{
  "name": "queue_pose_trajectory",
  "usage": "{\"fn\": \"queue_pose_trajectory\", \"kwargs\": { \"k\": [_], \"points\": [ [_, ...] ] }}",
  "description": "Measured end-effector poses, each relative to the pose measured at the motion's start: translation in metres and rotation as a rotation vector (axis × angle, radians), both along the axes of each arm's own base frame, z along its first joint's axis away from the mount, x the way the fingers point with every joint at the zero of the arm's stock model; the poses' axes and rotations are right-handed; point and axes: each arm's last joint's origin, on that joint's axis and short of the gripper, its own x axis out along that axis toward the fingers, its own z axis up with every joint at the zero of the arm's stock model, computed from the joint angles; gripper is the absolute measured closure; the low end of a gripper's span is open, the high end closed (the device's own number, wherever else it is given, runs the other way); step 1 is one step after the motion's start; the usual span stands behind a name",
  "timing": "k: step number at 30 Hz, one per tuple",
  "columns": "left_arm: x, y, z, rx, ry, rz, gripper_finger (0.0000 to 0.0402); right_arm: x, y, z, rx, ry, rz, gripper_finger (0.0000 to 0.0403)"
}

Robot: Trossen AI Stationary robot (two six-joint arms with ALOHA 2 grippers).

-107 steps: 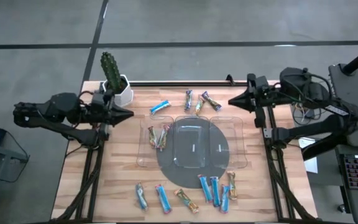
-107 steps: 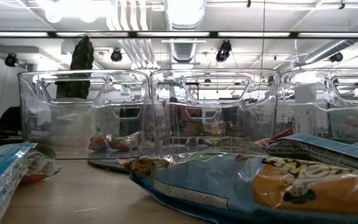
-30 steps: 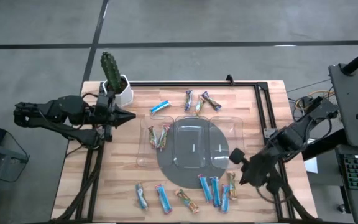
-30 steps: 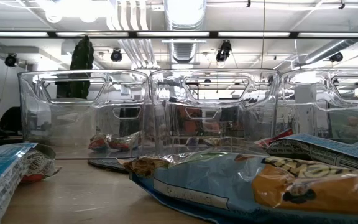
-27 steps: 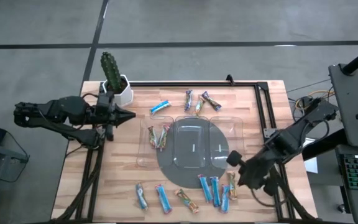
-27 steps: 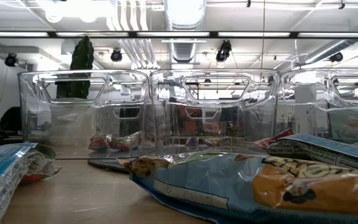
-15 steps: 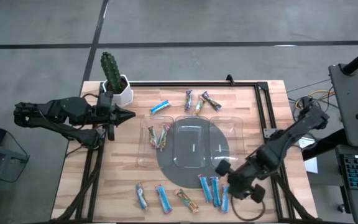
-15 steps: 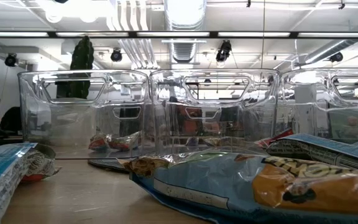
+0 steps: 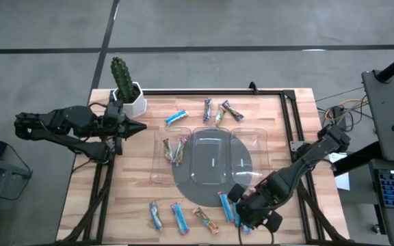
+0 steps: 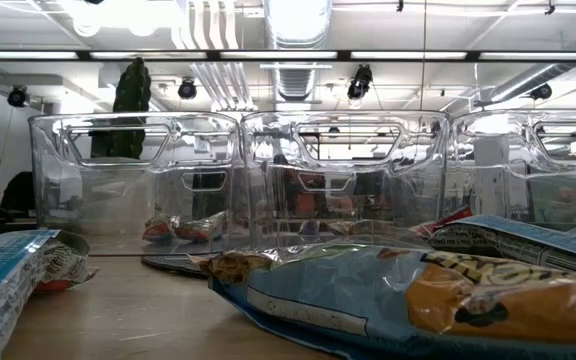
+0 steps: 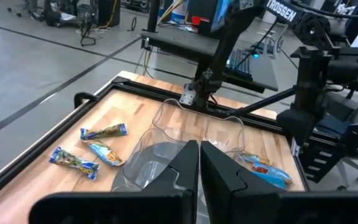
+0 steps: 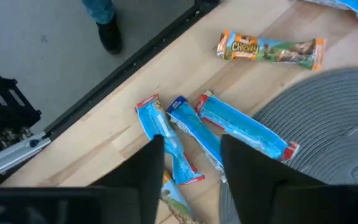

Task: Pick and place Granola Bars by type
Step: Put the red granola bar into the left transparent bin

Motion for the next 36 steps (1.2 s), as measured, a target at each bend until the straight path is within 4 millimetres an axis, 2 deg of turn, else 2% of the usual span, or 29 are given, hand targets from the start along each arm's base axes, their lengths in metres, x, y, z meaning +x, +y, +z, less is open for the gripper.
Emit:
{"fn": "queue_pose_trajectory", "kwargs": {
  "k": [5,10,15,22,29,36],
  "points": [
    [-0.005,0.001,0.001,-0.003,-0.017,0.0,0.0401,-0.002,0.002,-0.007,-0.017,0.019,0.02,0.0201],
    [-0.009,0.002,0.002,-0.005,-0.029,0.0,0.0401,-0.008,0.002,-0.025,-0.059,0.065,0.052,0.0182],
    [-0.01,0.002,0.003,-0.005,-0.032,0.001,0.0401,-0.013,-0.002,-0.045,-0.095,0.108,0.06,0.0177],
    [-0.01,0.002,0.003,-0.005,-0.036,0.003,0.0401,-0.014,-0.001,-0.069,-0.081,0.078,0.069,0.0179],
    [-0.01,0.002,0.003,-0.004,-0.032,0.002,0.0401,-0.022,0.004,-0.087,-0.176,-0.039,0.214,0.0179],
    [-0.01,0.002,0.003,0.003,-0.031,0.001,0.0401,-0.036,0.004,-0.107,-0.216,-0.013,0.283,0.0179]
  ]
}}
